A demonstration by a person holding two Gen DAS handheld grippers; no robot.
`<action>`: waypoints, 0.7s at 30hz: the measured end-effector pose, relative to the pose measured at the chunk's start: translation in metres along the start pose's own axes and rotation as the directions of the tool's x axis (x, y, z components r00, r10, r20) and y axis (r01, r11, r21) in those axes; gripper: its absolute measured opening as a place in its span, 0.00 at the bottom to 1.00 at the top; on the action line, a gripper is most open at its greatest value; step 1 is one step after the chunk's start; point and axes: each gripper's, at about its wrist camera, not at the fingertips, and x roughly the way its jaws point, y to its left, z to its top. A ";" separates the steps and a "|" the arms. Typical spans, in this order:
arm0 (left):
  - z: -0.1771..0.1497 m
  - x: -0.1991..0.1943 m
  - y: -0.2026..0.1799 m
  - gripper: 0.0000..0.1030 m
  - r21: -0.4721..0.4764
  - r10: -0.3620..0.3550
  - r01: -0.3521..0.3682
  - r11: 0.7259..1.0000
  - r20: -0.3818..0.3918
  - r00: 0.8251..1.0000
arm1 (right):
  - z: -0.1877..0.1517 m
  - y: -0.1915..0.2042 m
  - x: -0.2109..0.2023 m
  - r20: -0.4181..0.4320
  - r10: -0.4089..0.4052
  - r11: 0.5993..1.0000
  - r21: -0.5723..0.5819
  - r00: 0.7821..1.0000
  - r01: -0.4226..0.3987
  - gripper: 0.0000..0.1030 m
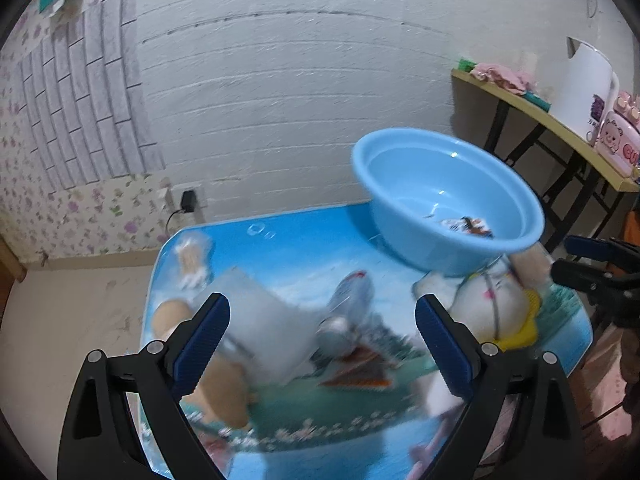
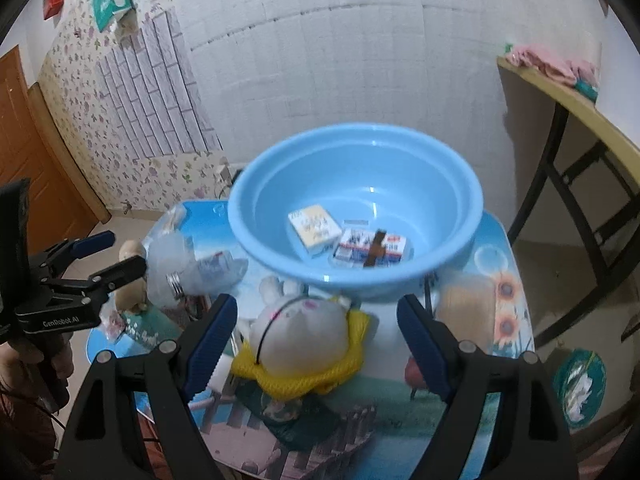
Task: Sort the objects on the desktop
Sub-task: 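Move both grippers back over the table toward the plush toys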
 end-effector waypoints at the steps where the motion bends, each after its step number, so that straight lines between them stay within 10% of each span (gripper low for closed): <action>1: -0.004 0.000 0.005 0.91 -0.005 0.008 -0.008 1.000 -0.005 1.000 | -0.003 0.000 0.000 -0.002 -0.007 1.000 0.000 1.000 0.007 0.81; 21: -0.056 0.019 0.072 0.92 -0.135 0.075 -0.089 0.987 -0.110 0.991 | -0.025 0.009 0.028 -0.079 -0.039 0.999 0.010 0.996 0.040 0.81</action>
